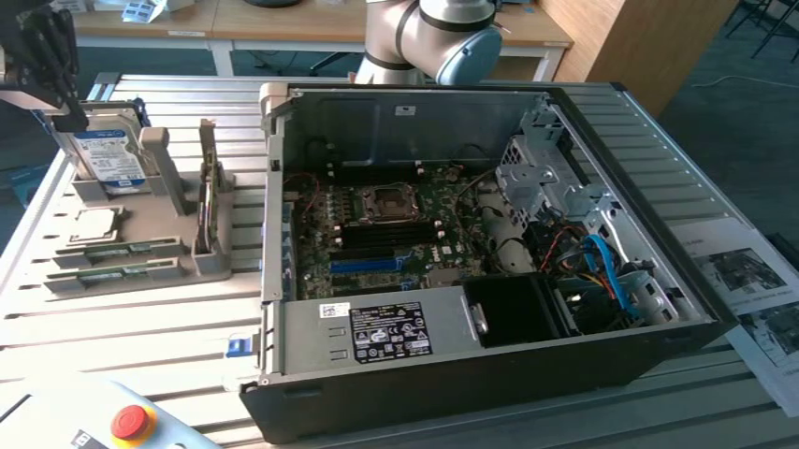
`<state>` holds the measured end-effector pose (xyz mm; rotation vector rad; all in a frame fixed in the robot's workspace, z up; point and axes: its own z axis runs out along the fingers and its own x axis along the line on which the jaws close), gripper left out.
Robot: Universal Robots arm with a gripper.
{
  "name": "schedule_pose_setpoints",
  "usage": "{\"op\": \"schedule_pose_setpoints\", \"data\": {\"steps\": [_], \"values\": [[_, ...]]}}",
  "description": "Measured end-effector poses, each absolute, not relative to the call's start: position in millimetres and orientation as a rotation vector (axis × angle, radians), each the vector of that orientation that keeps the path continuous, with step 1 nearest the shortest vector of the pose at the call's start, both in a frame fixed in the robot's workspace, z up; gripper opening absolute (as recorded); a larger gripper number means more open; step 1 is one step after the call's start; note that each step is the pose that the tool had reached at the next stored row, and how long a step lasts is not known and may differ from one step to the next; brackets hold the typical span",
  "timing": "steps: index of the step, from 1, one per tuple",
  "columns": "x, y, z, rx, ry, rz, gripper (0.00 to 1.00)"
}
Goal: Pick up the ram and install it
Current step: 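Pick up the ram and move it above insertion slot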
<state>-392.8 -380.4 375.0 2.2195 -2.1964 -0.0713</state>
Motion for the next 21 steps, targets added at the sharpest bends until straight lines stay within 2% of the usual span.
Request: {"op": "schedule_pose_setpoints", "data": {"steps": [11, 21], "values": [[-393, -381, 374, 2.22, -2.197, -0.071, 0.1], [-393, -393, 374, 2.22, -2.196, -0.071, 0.1]]}}
